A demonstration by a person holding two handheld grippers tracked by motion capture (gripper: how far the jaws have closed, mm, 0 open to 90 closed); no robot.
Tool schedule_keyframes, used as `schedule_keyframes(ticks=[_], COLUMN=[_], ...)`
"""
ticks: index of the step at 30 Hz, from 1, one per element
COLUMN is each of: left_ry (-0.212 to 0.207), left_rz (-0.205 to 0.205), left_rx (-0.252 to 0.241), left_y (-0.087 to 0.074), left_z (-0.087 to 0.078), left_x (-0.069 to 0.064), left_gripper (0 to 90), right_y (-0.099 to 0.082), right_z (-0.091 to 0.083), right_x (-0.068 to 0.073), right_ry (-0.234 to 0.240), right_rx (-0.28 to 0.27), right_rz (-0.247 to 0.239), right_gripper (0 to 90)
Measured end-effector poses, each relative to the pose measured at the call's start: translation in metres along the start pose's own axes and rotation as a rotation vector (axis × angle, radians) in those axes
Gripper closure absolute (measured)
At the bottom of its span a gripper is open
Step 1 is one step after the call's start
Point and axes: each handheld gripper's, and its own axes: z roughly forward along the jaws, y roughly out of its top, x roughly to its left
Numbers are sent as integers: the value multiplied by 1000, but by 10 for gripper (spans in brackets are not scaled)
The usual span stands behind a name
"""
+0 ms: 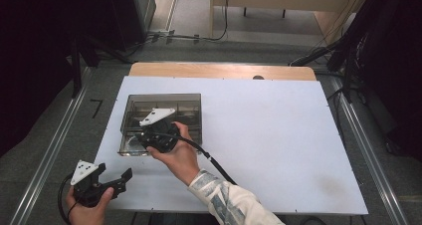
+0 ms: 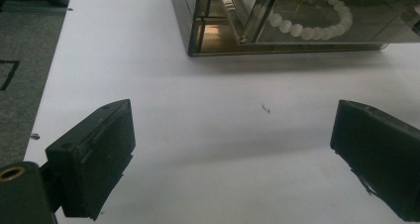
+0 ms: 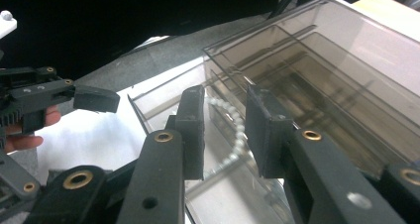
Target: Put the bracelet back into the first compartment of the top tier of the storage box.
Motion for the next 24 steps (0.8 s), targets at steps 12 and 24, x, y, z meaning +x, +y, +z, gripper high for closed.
schedule_keyframes(ticks=[12,24], left_ry=[1,8], left_rz=[2,4], left_rx=[4,11], left_y=[0,-1], left_z=[0,1], left_x=[-1,-1], left_gripper=[41,41], right_y=[-18,-45], right_z=[-28,-59], right_x=[-14,-34], right_ry=[-34,-103], right_rx=[-29,-51], right_rz=[45,109], right_gripper=[603,458])
